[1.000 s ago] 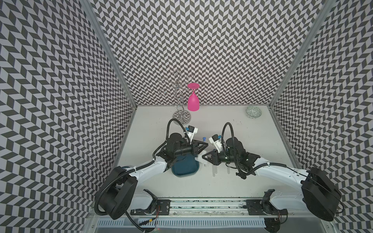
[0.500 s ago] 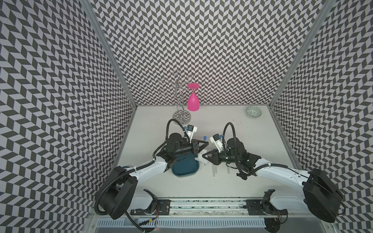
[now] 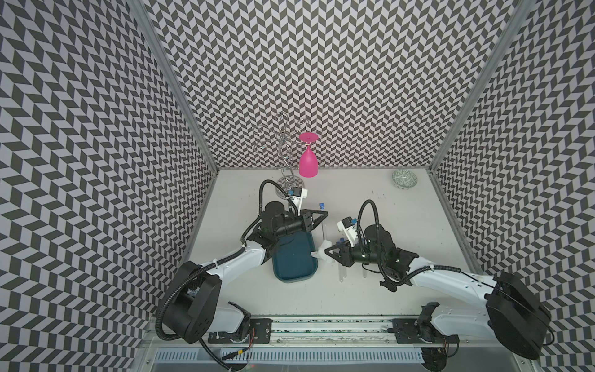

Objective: Wipe the exteriors of test tubes
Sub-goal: Wipe the dirt from the test tube, then place the test tube in the storage box, then place the cleaning item at the center of the board.

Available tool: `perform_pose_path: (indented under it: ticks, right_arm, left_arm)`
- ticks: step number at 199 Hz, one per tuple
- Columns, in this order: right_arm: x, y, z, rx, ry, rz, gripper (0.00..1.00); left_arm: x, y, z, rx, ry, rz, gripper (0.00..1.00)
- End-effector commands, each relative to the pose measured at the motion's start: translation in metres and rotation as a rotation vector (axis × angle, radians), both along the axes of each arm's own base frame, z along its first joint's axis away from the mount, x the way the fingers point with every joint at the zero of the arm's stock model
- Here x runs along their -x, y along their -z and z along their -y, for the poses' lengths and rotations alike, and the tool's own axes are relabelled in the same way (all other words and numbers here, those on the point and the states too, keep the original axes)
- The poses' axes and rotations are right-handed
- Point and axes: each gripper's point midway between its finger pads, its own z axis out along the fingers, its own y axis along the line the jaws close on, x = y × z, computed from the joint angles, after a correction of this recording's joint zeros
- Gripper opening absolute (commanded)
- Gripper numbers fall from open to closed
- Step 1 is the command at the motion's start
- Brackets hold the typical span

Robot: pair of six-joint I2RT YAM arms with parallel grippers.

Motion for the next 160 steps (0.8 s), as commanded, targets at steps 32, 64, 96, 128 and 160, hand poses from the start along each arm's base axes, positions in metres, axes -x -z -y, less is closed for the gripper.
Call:
perform_pose_path:
  ticks: [32, 64, 96, 128, 160]
  right_arm:
    - [0.019, -0.005, 0.004, -0.023, -0.047, -0.015, 0.16]
    - [0.02, -0.025, 0.006, -0.055, -0.041, 0.014, 0.16]
    - [0.016, -0.046, 0.012, -0.078, -0.009, 0.043, 0.16]
    - [0.017, -0.046, 0.018, -0.082, -0.001, 0.041, 0.16]
    - [0.02, -0.037, 0.021, -0.085, -0.001, 0.019, 0.16]
  left_arm:
    - [-0.012, -0.011, -0.039, -0.06, -0.113, 0.058, 0.16]
    - [0.003, 0.029, -0.069, -0.185, -0.179, -0.027, 0.16]
    - [0.028, 0.079, -0.087, -0.263, -0.208, -0.137, 0.17]
    - [0.041, 0.121, -0.095, -0.296, -0.225, -0.24, 0.17]
    - [0.032, 0.144, -0.093, -0.332, -0.221, -0.301, 0.18]
